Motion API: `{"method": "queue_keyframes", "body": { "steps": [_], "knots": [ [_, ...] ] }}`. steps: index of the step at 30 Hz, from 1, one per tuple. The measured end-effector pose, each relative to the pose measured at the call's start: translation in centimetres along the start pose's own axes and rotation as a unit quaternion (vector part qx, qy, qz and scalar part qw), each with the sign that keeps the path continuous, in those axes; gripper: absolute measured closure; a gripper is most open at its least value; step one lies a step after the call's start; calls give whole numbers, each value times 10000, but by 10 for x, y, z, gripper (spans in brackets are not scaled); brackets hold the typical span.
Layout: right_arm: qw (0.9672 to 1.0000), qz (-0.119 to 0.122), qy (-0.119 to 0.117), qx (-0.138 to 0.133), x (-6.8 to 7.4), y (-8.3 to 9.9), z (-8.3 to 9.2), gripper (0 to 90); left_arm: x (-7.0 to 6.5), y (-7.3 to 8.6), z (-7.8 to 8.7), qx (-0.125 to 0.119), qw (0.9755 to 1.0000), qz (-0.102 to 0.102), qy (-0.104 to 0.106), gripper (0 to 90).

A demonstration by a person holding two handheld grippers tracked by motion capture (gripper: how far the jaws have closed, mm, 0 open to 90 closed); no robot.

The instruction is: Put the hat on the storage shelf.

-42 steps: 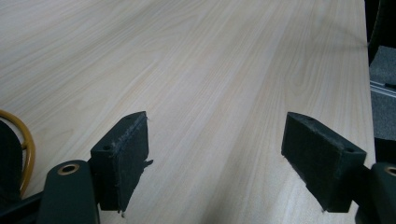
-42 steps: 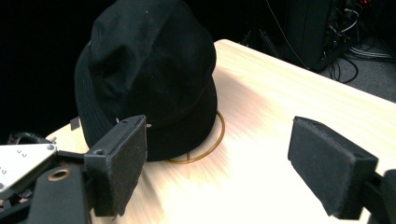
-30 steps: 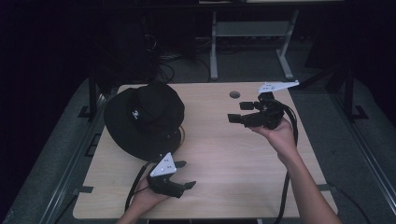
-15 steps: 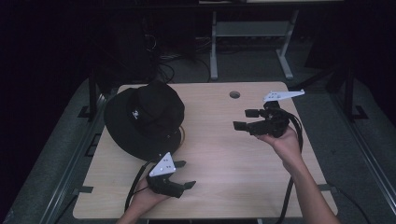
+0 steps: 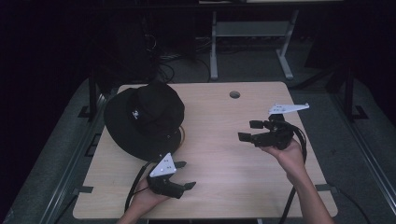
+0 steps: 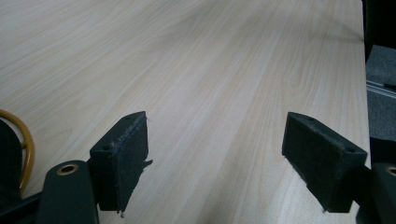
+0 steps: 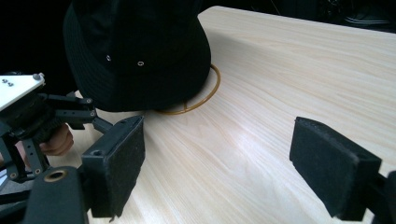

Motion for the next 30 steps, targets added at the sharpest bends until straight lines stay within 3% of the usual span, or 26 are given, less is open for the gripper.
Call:
{"method": "queue_keyframes", "body": {
  "steps": [30],
  "knots": [
    [9997, -212, 124, 79, -6, 54, 12, 174, 0, 2, 0, 8, 10000, 78, -41, 217]
  ]
}}
Point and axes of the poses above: each handheld gripper's, and its own axes: z roughly backward along the jaws, y roughly out of its underside, x roughly to its left, the point moved 5 cm from there along -z, roughly forward along the jaws
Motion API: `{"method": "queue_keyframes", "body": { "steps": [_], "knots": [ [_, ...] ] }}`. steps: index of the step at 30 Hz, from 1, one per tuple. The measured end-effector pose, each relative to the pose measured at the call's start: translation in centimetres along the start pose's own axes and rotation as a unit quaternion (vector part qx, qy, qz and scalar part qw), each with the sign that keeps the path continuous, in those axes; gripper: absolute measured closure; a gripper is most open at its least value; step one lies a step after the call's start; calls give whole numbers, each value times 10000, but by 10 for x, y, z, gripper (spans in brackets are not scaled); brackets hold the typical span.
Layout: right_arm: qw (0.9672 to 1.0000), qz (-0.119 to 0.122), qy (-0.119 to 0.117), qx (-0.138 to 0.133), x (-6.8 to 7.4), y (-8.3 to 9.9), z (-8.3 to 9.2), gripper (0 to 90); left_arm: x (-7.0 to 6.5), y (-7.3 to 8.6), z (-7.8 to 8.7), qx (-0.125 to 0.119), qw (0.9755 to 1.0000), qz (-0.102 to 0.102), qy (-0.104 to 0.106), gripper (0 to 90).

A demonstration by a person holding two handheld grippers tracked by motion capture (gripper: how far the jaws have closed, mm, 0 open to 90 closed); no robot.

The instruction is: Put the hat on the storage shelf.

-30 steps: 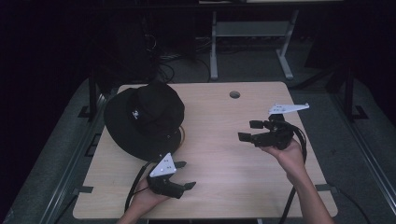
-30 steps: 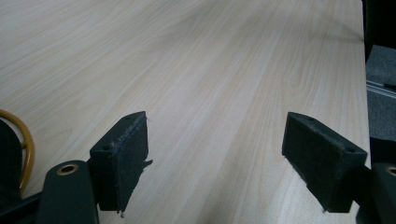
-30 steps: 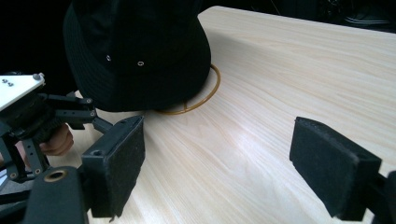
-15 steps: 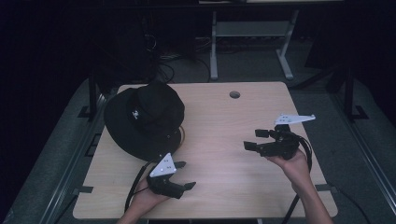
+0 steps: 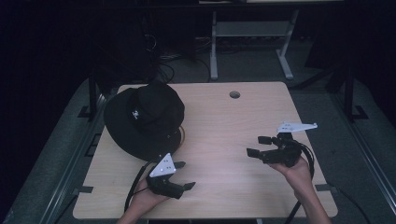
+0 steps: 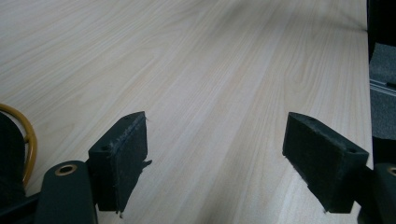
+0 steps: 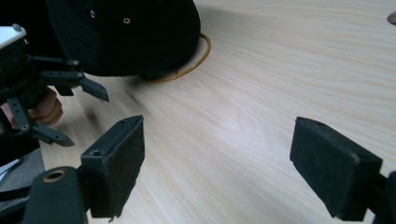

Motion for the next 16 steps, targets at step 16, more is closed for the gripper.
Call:
{"method": "queue_keyframes", "body": {
  "steps": [16],
  "knots": [
    [9997, -34, 204, -131, 7, 44, 15, 168, -1, 0, -1, 82, 10000, -25, -13, 217]
  ]
}}
Point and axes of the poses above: each handheld gripper's, and its own axes: z roughly backward along the jaws, y roughly out of its underside, x roughly to its left, the point moved 5 cm from there along -z, roughly forward along the jaws
